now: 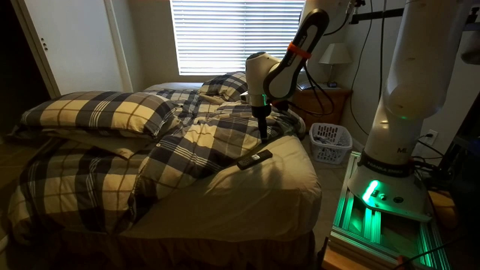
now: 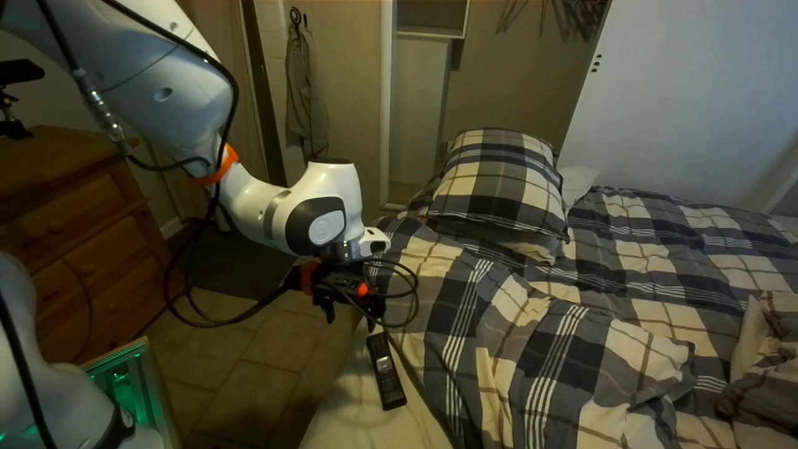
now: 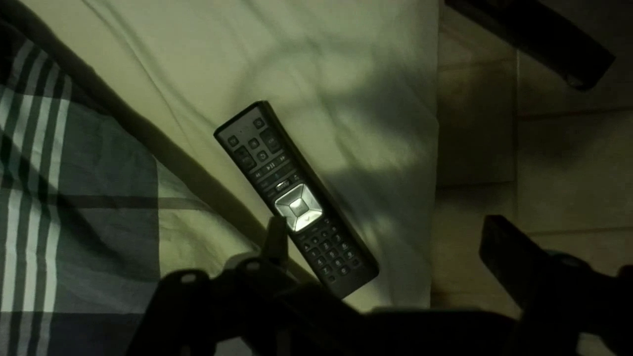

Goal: Clover the corner of the bed with the blanket and move the remote controller out of the water

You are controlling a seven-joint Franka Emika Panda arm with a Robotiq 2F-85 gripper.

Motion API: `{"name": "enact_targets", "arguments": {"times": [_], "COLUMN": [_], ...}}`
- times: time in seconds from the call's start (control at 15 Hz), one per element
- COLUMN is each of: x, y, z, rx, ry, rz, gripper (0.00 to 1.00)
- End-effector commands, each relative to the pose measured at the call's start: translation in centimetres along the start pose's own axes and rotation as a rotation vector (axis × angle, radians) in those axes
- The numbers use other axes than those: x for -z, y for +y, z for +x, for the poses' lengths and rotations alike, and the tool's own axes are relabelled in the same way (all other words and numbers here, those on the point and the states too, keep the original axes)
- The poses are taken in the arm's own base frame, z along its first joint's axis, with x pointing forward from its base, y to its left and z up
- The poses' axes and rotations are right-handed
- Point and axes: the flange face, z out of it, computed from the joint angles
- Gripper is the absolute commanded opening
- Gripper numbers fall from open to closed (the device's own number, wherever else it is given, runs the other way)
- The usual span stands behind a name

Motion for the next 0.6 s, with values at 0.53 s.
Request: {"name": "enact_targets", "arguments": {"times": [0.53], "x": [-7.7], "y": [2.8], "z": [0.3], "rx": [0.24], "ry": [0.009], "rz": [-0.176], "gripper": [1.0]}}
